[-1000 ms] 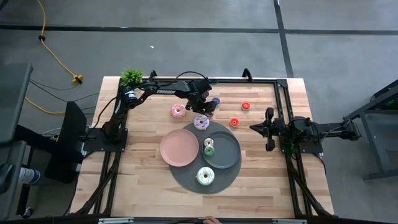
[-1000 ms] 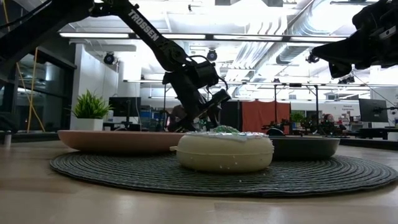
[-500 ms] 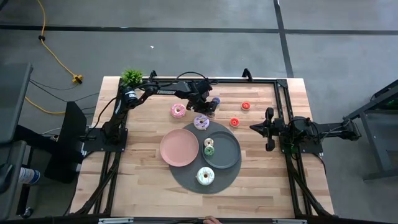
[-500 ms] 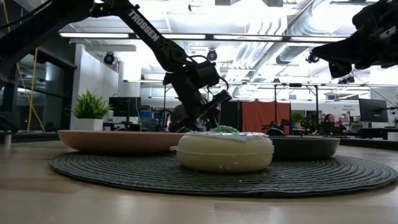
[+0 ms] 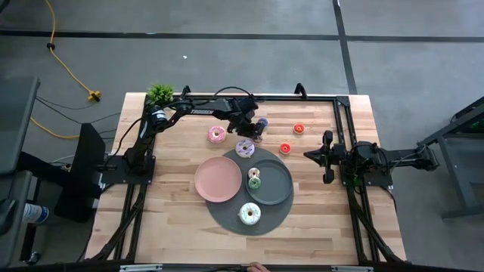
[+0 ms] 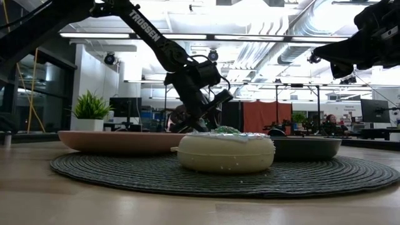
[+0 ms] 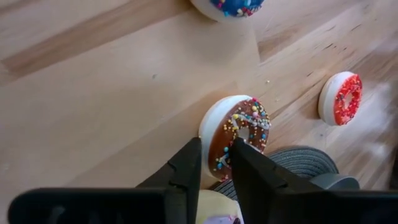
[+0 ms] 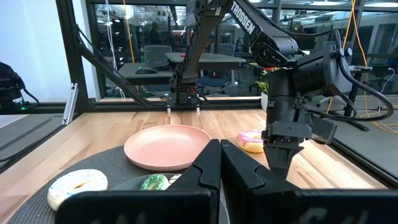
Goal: Pick & Place donuts
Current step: Put the small brown donut on the black plate
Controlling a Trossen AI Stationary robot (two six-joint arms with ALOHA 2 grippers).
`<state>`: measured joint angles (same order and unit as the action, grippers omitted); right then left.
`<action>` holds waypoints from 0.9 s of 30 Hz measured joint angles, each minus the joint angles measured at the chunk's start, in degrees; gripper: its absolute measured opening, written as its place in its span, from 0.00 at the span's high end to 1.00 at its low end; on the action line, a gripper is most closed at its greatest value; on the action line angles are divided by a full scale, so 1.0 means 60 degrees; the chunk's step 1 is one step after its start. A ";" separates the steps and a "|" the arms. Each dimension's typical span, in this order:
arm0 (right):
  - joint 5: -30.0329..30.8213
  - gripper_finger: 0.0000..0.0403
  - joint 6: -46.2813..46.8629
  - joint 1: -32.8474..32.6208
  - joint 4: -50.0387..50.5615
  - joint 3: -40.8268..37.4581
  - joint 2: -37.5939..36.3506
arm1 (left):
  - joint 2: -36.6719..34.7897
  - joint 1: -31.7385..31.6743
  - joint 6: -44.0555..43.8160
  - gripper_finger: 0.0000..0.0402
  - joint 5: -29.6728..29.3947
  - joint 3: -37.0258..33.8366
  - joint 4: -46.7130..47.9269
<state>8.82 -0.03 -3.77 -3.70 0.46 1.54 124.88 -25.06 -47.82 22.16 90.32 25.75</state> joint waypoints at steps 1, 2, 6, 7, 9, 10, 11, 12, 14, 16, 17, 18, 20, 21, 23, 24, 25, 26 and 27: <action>0.0001 1.00 0.0000 0.0002 0.0001 0.0002 -0.0001 | 0.0000 0.0000 -0.0002 0.82 0.0007 0.0000 -0.0040; 0.0001 1.00 0.0000 0.0004 0.0000 0.0001 0.0000 | 0.0000 0.0000 -0.0002 0.83 0.0007 0.0000 -0.0080; 0.0000 1.00 0.0000 0.0004 0.0000 -0.0002 0.0000 | -0.0004 0.0000 -0.0002 0.85 0.0120 0.0004 -0.0210; 0.0000 1.00 0.0000 0.0004 0.0000 -0.0002 0.0000 | -0.0004 -0.0001 -0.0002 0.85 0.0206 0.0004 -0.0282; 0.0002 1.00 0.0000 0.0002 0.0003 0.0001 0.0000 | -0.0011 -0.0004 -0.0014 0.85 0.0318 0.0007 -0.0433; 0.0002 1.00 0.0000 0.0002 0.0000 0.0000 0.0000 | -0.0018 -0.0003 -0.0046 0.85 0.0410 0.0007 -0.0483; 0.0004 1.00 0.0000 0.0004 0.0002 0.0000 -0.0002 | -0.0021 -0.0004 -0.0051 0.85 0.0511 0.0007 -0.0555; 0.0002 1.00 0.0000 0.0002 0.0001 0.0000 -0.0001 | -0.0022 -0.0004 -0.0060 0.85 0.0604 0.0007 -0.0652; 0.0004 1.00 0.0000 0.0003 0.0000 0.0000 0.0000 | -0.0022 -0.0004 -0.0071 0.85 0.0921 0.0007 -0.0806; 0.0004 1.00 0.0000 0.0000 0.0000 0.0002 0.0000 | -0.0022 0.0014 -0.0073 0.85 0.1306 0.0007 -0.1066; 0.0004 1.00 0.0000 0.0001 0.0000 0.0001 0.0000 | -0.0022 0.0048 -0.0075 0.85 0.1473 0.0009 -0.1167; 0.0001 1.00 0.0000 0.0002 0.0001 0.0001 -0.0001 | -0.0025 0.0065 -0.0075 0.85 0.1584 0.0011 -0.1270; 0.0002 1.00 0.0000 0.0000 0.0000 -0.0002 0.0000 | -0.0098 0.0111 -0.0075 0.85 0.1846 0.0011 -0.1372; 0.0004 1.00 0.0000 0.0001 0.0000 0.0002 0.0000 | -0.0152 0.0143 -0.0075 0.85 0.1900 0.0011 -0.1452; 0.0004 1.00 0.0000 0.0003 0.0001 0.0000 0.0000 | -0.0296 0.0203 -0.0028 0.85 0.1929 0.0015 -0.1524; 0.0004 1.00 0.0000 0.0004 0.0000 0.0002 0.0000 | -0.0383 0.0205 0.0036 0.85 0.1930 0.0015 -0.1482; 0.0003 1.00 0.0000 0.0000 0.0000 0.0000 -0.0002 | -0.0453 0.0240 0.0142 0.85 0.1930 0.0015 -0.1501; 0.0004 1.00 0.0000 0.0004 0.0000 0.0002 0.0000 | -0.0523 0.0300 0.0238 0.85 0.1926 0.0015 -0.1563; 0.0003 1.00 0.0000 0.0003 0.0000 -0.0001 -0.0003 | -0.0614 0.0321 0.0349 0.85 0.1916 0.0015 -0.1538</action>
<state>8.84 -0.03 -3.75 -3.70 0.45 1.52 121.20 -23.13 -45.73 33.65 90.41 16.52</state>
